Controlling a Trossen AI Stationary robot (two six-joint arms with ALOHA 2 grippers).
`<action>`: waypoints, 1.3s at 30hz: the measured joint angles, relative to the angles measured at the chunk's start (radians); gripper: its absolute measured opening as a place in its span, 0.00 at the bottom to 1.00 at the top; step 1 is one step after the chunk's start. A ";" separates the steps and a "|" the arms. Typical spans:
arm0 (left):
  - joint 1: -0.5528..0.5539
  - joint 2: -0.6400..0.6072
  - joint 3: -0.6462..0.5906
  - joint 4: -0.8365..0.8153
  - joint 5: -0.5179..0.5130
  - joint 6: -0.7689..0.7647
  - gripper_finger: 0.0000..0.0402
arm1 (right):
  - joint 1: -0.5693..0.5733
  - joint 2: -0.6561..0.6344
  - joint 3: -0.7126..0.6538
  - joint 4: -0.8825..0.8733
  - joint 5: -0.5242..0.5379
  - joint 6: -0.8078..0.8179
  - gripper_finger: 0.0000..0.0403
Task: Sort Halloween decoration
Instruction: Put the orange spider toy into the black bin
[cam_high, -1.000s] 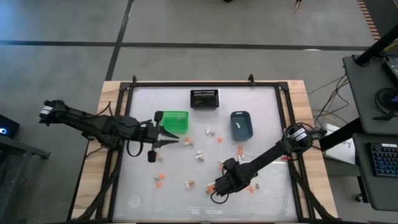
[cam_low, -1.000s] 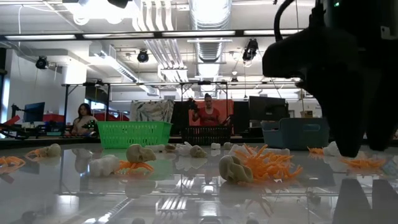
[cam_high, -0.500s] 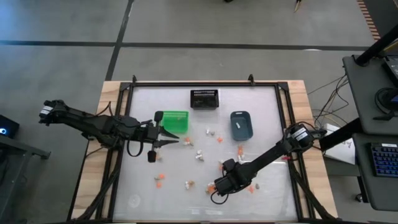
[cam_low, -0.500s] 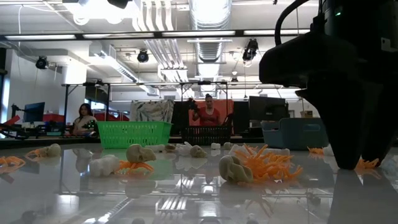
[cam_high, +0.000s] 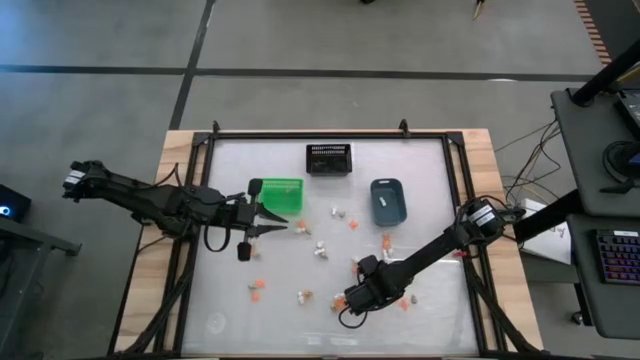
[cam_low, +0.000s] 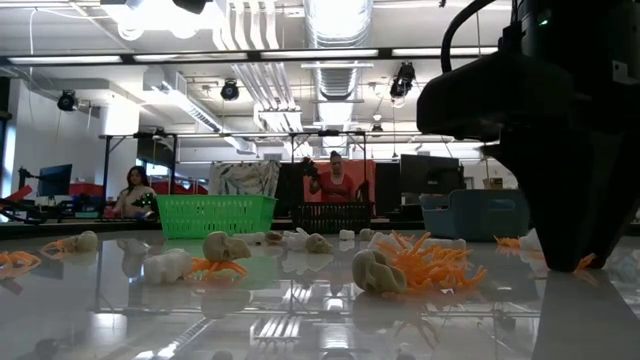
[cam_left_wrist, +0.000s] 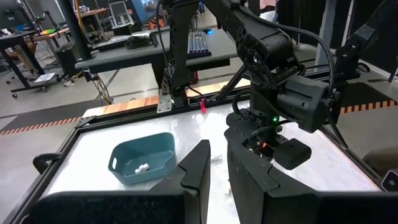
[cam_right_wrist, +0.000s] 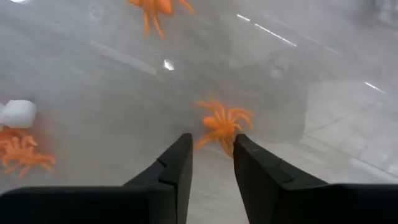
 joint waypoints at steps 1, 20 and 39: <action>0.000 0.000 0.000 0.000 0.000 0.000 0.09 | 0.000 0.000 0.000 -0.001 0.000 0.000 0.24; 0.000 0.000 0.000 0.000 0.000 0.000 0.09 | 0.000 -0.001 0.000 -0.009 0.017 -0.053 0.13; 0.000 0.000 0.000 0.000 0.000 -0.007 0.09 | 0.000 -0.021 -0.003 -0.027 0.038 -0.071 0.02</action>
